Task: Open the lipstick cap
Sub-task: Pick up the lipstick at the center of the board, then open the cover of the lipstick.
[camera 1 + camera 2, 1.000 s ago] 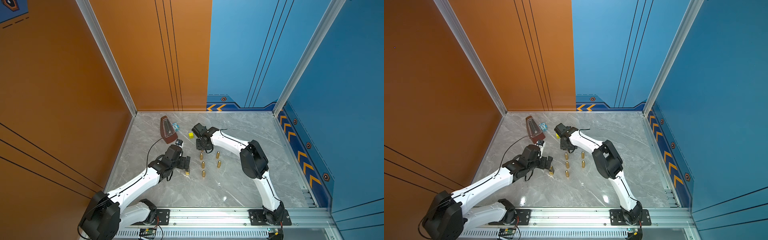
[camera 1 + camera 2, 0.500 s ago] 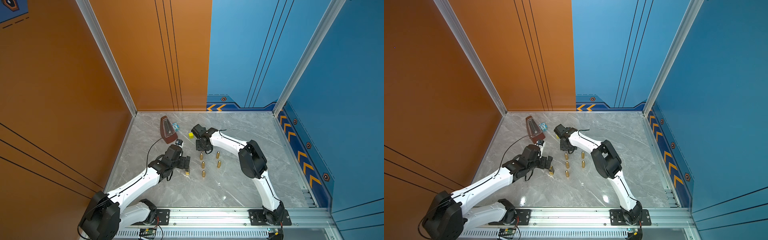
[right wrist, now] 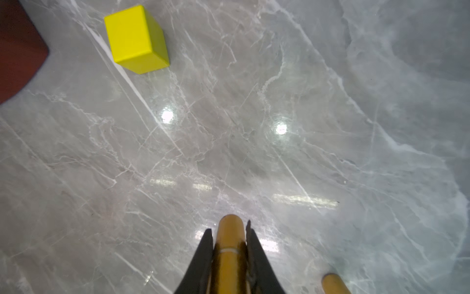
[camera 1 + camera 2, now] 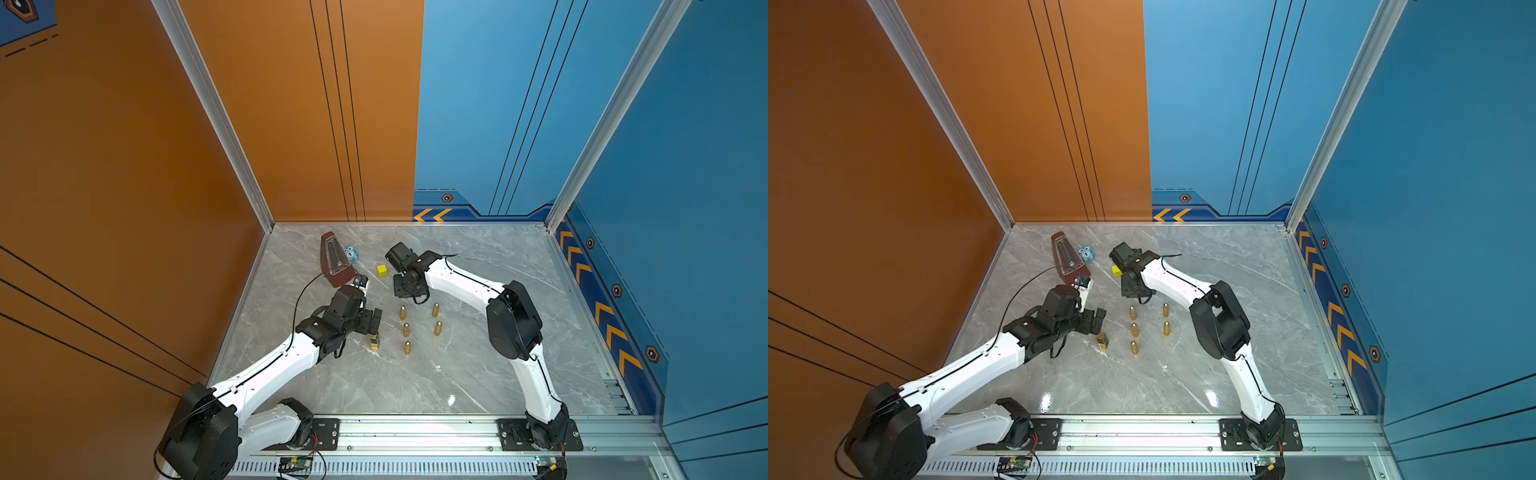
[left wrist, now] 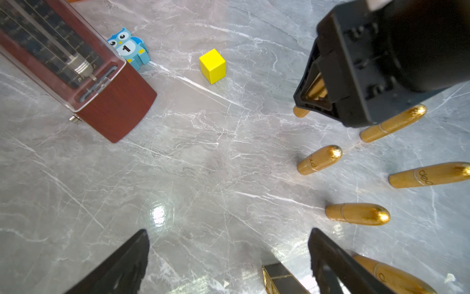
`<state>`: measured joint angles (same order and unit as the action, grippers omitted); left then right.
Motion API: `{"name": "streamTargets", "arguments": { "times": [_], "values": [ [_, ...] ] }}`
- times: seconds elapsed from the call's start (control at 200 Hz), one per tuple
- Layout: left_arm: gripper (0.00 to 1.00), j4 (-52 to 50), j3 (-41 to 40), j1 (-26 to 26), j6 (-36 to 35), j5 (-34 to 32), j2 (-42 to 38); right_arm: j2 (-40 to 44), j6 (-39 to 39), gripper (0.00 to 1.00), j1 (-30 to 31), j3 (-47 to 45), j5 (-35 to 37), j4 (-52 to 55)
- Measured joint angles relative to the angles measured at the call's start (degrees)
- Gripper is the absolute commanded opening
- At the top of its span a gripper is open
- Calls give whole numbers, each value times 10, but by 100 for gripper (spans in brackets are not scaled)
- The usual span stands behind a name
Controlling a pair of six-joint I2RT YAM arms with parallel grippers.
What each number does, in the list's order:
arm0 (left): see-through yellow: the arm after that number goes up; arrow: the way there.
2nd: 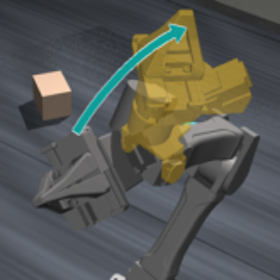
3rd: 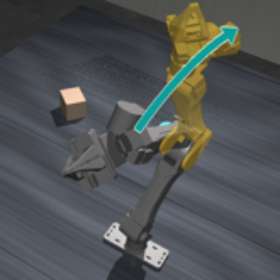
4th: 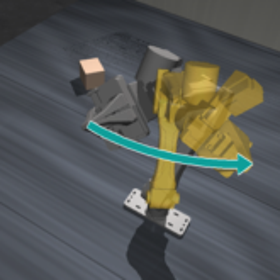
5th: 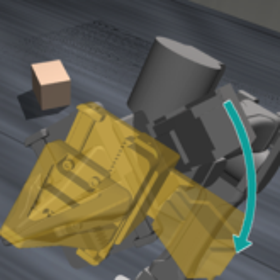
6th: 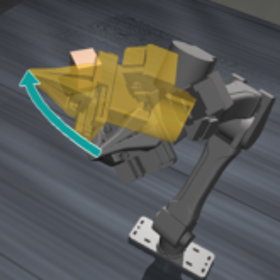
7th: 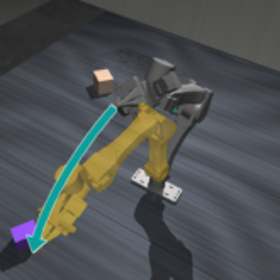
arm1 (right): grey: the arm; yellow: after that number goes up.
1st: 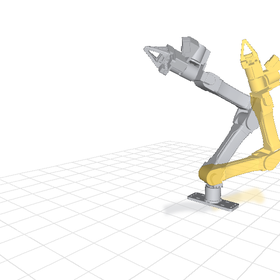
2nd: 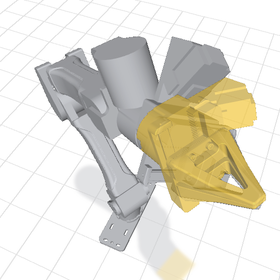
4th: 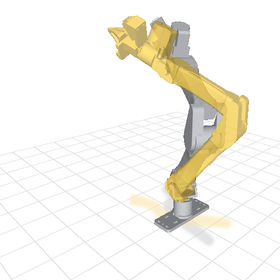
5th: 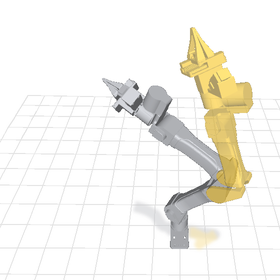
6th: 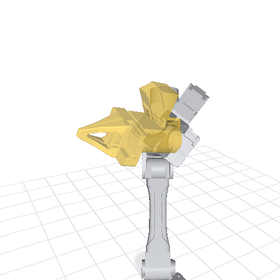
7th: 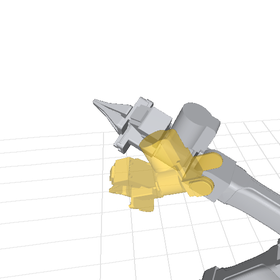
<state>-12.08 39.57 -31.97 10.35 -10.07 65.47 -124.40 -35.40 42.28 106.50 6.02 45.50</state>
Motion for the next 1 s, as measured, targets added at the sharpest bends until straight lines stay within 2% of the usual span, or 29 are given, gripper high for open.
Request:
{"name": "streamTargets", "arguments": {
  "times": [0.155,0.355,0.57,0.801,0.816,1.001],
  "values": [
    [98,0,16,-14,-13,4,0,95,17,15,-12,-57,-17,0],
    [98,27,31,-97,-45,18,7,214,47,14,-36,-149,-74,4],
    [100,130,5,-140,-65,97,16,310,67,14,-63,-246,-167,9],
    [87,187,4,-152,-88,171,71,383,71,15,-64,-293,-249,10],
    [83,188,4,-152,-90,174,73,387,71,15,-64,-295,-253,10],
    [69,226,6,-152,-99,214,96,411,71,15,-65,-313,-286,8]
  ]
}}
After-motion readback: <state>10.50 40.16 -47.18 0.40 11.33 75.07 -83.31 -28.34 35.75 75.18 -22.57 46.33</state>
